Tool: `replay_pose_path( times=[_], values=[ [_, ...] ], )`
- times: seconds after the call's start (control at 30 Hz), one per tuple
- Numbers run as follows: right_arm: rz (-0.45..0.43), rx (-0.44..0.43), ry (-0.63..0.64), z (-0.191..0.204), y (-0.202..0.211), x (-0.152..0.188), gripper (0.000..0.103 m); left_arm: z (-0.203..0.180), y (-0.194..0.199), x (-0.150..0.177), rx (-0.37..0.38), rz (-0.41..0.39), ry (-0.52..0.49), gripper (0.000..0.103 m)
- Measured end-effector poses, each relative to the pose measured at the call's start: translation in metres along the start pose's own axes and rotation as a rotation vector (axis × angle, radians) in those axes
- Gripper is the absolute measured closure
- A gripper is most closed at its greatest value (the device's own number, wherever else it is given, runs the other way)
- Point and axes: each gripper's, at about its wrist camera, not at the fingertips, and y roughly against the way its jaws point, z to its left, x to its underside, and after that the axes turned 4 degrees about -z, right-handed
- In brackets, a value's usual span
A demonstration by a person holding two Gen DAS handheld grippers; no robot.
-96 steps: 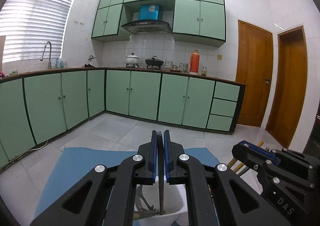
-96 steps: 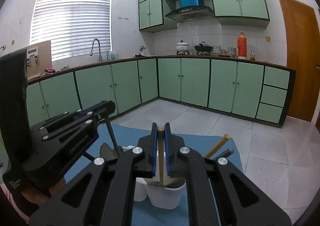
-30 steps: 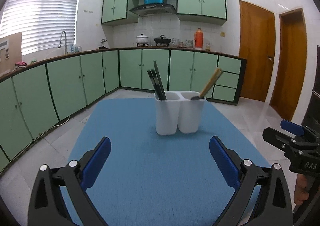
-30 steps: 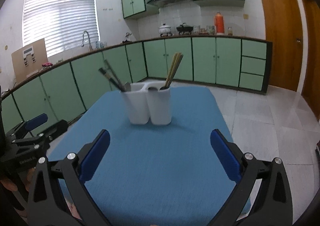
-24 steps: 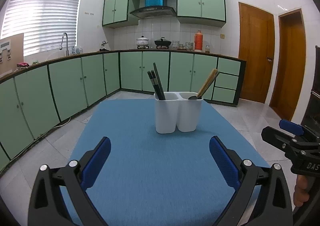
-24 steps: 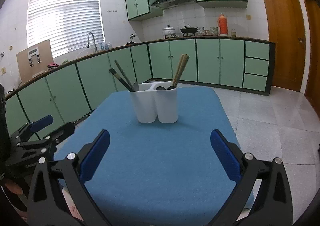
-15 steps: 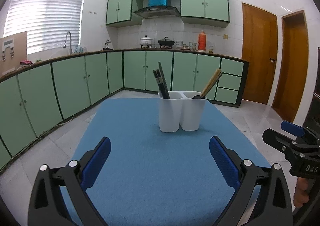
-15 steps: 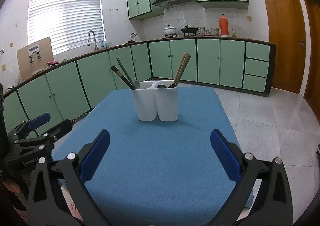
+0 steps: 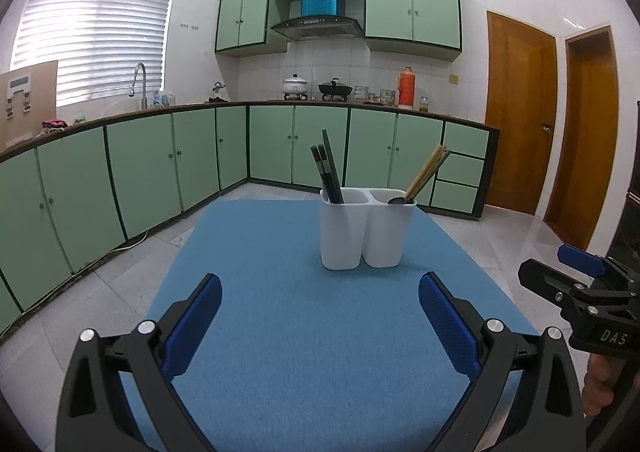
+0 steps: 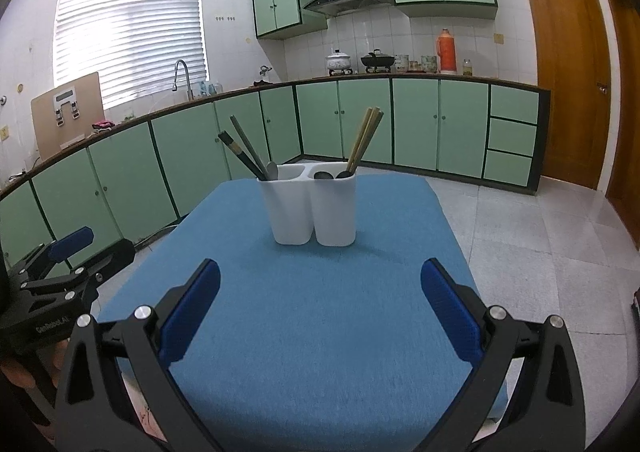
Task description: Organize utensils
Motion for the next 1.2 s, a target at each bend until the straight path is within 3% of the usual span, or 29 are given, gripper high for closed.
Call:
replay_pose_path(
  times=[1.2],
  values=[
    [-0.055,0.015,0.025,0.002,0.009,-0.001,0.006,-0.004,0.005,0.002,-0.006,-0.022,-0.007,0.006]
  ],
)
